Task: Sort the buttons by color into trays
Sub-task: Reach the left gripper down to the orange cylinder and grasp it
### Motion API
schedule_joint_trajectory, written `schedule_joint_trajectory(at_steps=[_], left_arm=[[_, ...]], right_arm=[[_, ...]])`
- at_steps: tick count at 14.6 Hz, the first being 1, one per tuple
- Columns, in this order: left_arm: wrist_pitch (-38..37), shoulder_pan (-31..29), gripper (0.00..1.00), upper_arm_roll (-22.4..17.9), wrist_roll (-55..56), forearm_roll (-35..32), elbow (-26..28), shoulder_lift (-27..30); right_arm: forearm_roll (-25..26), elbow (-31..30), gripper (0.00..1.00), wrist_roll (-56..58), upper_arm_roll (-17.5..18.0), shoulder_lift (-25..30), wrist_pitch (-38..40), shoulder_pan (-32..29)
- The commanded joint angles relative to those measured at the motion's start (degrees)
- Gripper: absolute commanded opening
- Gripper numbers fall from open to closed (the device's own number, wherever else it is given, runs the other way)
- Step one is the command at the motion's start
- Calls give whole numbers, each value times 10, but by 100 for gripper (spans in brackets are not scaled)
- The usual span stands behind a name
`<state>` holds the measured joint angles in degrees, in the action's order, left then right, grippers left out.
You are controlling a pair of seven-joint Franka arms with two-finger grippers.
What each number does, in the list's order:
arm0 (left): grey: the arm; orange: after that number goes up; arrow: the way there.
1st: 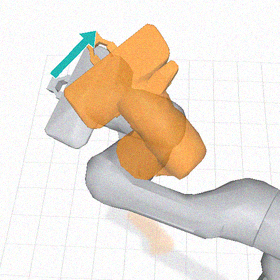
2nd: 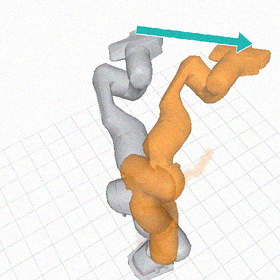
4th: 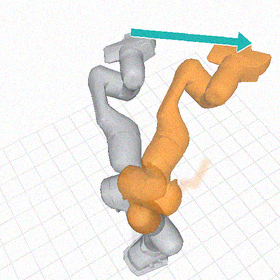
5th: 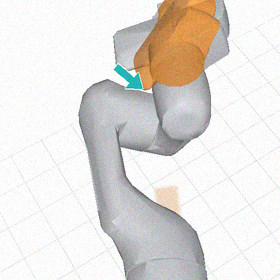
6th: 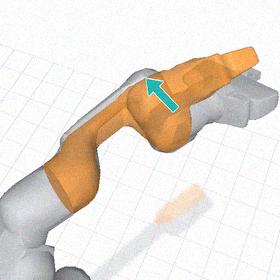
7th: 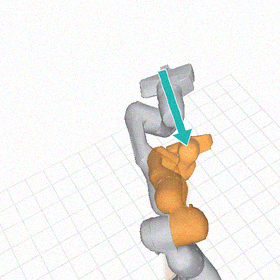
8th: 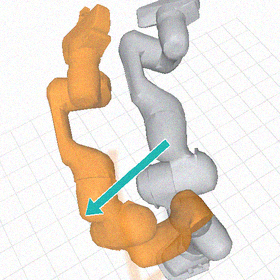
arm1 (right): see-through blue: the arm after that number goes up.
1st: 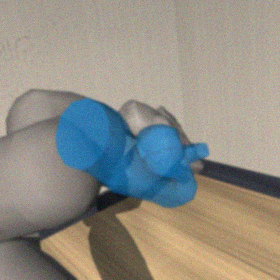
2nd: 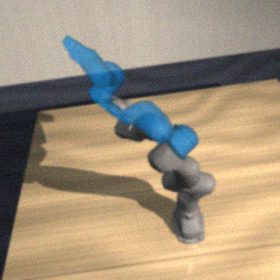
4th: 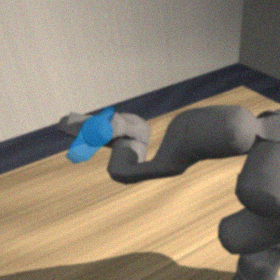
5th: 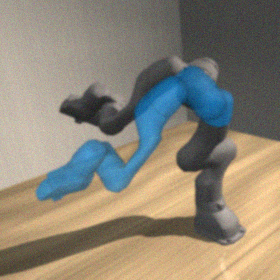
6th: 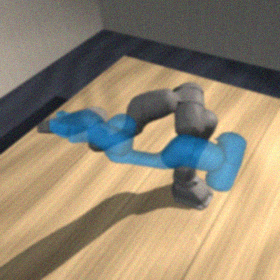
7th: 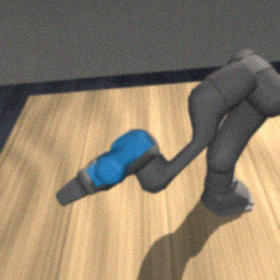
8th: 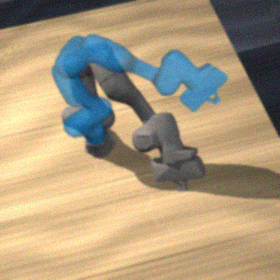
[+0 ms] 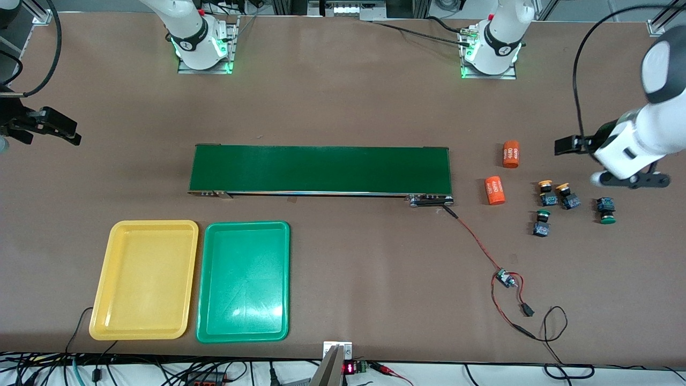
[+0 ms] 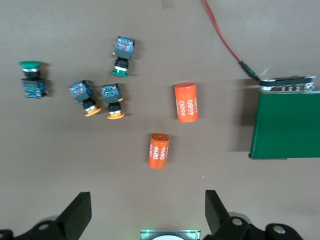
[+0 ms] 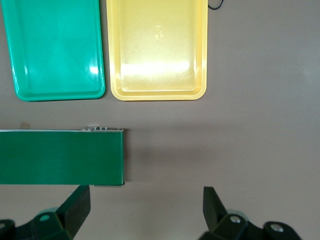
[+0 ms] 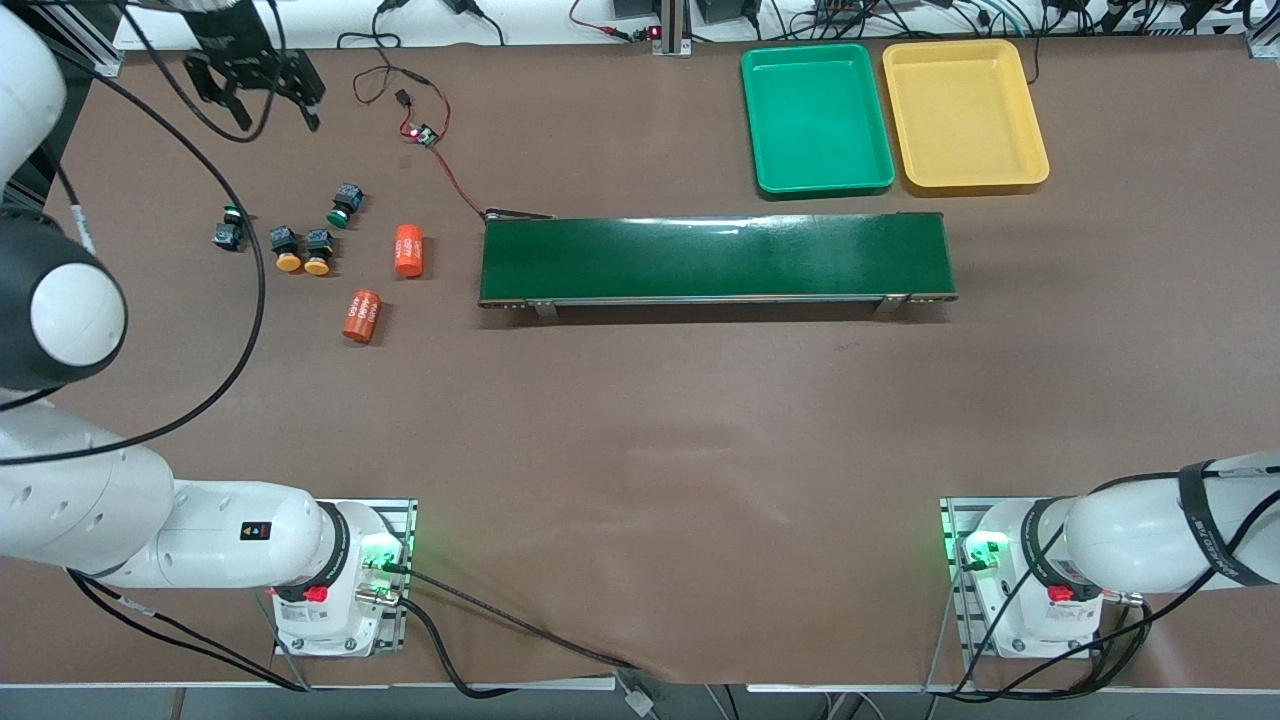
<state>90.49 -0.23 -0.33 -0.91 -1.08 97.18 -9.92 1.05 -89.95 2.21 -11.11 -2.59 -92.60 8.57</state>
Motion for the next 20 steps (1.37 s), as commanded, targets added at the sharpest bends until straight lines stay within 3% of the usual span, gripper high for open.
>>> schedule_joint_trajectory(at_steps=[1, 9, 11, 16, 17, 20], left_arm=[[64, -5, 100, 6, 5, 4, 15, -48], [435, 11, 98, 15, 61, 4, 267, -71], [481, 15, 98, 17, 71, 4, 287, -88], [517, 16, 95, 46, 101, 5, 291, -120], [524, 16, 91, 46, 101, 5, 290, -128], [530, 16, 66, 45, 100, 5, 287, -141]], right_arm=[[9, -12, 100, 3, 4, 13, -6, 0], [8, -12, 100, 3, 4, 11, -8, -2], [7, -12, 100, 3, 3, 9, -9, -4], [6, -12, 100, 3, 3, 9, -10, -4], [6, -12, 100, 3, 3, 9, -10, -4], [6, -12, 100, 3, 3, 9, -10, -5]])
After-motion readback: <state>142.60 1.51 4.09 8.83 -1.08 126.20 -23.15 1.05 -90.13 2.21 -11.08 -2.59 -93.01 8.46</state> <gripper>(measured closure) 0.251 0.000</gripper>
